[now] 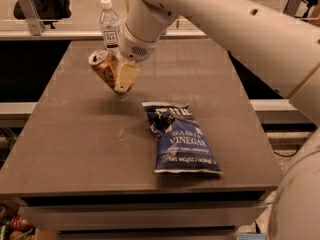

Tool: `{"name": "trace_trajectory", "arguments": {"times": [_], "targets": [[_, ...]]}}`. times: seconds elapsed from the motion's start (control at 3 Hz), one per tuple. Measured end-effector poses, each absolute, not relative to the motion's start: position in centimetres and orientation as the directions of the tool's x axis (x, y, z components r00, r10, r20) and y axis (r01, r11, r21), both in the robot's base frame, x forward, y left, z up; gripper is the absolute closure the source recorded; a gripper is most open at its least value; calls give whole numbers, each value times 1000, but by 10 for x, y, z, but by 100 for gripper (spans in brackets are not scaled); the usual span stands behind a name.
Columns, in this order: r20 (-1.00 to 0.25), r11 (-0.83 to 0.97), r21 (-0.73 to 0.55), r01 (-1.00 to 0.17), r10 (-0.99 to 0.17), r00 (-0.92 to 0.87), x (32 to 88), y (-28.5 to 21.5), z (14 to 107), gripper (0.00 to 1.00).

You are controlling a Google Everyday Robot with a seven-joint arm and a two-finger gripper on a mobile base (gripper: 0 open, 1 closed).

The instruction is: Knock orange can over

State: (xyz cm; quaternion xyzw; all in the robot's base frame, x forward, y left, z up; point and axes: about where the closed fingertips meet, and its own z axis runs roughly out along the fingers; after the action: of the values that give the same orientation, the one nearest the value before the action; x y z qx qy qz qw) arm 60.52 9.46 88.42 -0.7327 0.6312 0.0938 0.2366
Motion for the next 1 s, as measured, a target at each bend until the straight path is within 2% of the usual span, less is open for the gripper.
{"name": "trace_trajectory", "arguments": {"times": [1.0], "targets": [[-94,-164,-307,-937,-975,202,599,93,876,100]]}}
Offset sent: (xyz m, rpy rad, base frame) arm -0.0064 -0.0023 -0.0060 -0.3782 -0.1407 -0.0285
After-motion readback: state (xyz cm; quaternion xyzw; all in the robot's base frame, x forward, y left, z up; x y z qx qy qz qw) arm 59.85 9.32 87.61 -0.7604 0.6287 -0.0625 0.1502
